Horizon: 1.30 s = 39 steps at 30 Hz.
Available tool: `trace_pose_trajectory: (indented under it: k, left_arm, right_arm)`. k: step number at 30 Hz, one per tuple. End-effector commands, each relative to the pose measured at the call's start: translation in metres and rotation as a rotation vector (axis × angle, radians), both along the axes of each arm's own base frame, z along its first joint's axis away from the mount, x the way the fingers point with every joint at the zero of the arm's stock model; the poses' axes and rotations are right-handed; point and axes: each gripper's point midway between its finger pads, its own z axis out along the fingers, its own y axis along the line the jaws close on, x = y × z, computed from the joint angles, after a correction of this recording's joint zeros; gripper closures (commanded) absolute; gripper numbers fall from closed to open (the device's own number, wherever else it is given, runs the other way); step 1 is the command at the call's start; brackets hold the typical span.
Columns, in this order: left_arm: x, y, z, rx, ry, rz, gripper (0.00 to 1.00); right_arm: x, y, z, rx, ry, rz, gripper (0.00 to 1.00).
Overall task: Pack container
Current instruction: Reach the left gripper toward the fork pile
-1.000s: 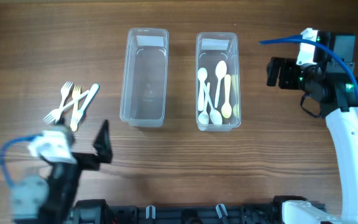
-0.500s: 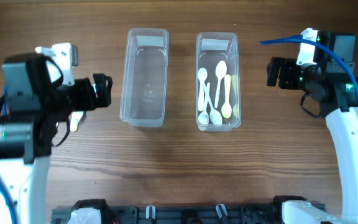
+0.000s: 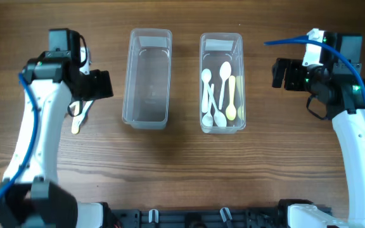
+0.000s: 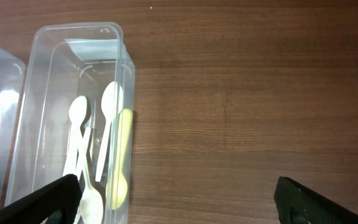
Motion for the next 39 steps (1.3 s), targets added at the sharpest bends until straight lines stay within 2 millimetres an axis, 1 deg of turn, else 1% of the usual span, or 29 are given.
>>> trace_pose_trajectory:
  k: [1,2,3,6,10,13,14,16,17,18,21,22,23,24,27,29,30,32,33,35,39]
  left_arm:
    - [-0.005,0.013,-0.009,0.016,0.050,0.175,0.05]
    - [-0.007,0.015,-0.009,0.006,0.055,0.226,0.00]
    - [-0.012,0.020,-0.009,-0.011,0.066,0.318,0.00]
    - [-0.023,0.034,-0.009,-0.040,0.089,0.512,0.00]
    - [-0.037,0.060,-0.011,-0.107,0.097,0.923,0.00]
    - [-0.058,0.074,-0.012,-0.140,0.133,1.265,0.00]
    - [-0.066,0.079,-0.012,-0.142,0.147,1.359,0.00]
    - [-0.070,0.086,-0.012,-0.154,0.141,1.470,0.00]
    - [-0.068,0.088,-0.012,-0.162,0.127,1.500,0.00]
    - [-0.062,0.090,-0.012,-0.177,0.098,1.516,0.00]
    - [-0.044,0.096,-0.011,-0.213,0.023,1.507,0.01]
    - [-0.041,0.097,-0.010,-0.218,0.010,1.506,0.02]
    - [-0.038,0.099,-0.010,-0.218,-0.003,1.505,0.05]
    - [-0.038,0.101,-0.011,-0.207,-0.008,1.507,0.12]
    - [-0.040,0.105,-0.015,-0.172,-0.009,1.513,0.15]
    - [-0.040,0.110,-0.022,-0.136,-0.003,1.517,0.20]
    - [-0.038,0.110,-0.026,-0.134,0.009,1.516,0.20]
    - [-0.036,0.107,-0.036,-0.123,0.040,1.509,0.26]
    - [-0.034,0.106,-0.042,-0.115,0.057,1.501,0.27]
    - [-0.032,0.105,-0.053,-0.102,0.083,1.498,0.28]
    - [-0.018,0.108,-0.070,-0.111,0.081,1.497,0.24]
  right_arm:
    - [0.004,-0.003,0.003,-0.018,-0.009,0.000,0.00]
    - [0.004,-0.003,0.003,-0.018,-0.010,0.000,0.00]
    - [0.004,-0.003,0.003,-0.019,-0.009,0.000,0.00]
    - [0.004,-0.003,0.003,-0.018,-0.010,0.000,0.00]
    - [0.004,-0.003,0.003,-0.018,-0.010,0.000,0.00]
    - [0.004,-0.003,0.003,-0.018,-0.009,0.000,0.00]
    - [0.004,-0.003,0.003,-0.018,-0.009,0.000,0.00]
    - [0.004,-0.003,0.003,-0.019,-0.010,0.000,0.00]
    - [0.004,-0.003,0.003,-0.018,-0.009,-0.001,0.00]
    - [0.004,-0.003,0.003,-0.018,-0.010,0.000,0.00]
    - [0.004,-0.003,0.003,-0.018,-0.009,0.000,0.00]
    - [0.004,-0.003,0.003,-0.018,-0.009,0.000,0.00]
    - [0.004,-0.003,0.003,-0.019,-0.009,0.000,0.00]
    - [0.004,-0.003,0.003,-0.018,-0.009,0.000,0.00]
    - [0.004,-0.003,0.003,-0.019,-0.009,0.000,0.00]
    - [0.004,-0.003,0.003,-0.018,-0.009,0.000,0.00]
    - [0.004,-0.003,0.003,-0.018,-0.009,0.000,0.00]
    - [0.004,-0.003,0.003,-0.018,-0.009,0.000,0.00]
    - [0.004,-0.003,0.003,-0.018,-0.010,0.000,0.00]
    - [0.004,-0.003,0.003,-0.019,-0.009,0.000,0.00]
    - [0.004,-0.003,0.003,-0.018,-0.009,0.000,0.00]
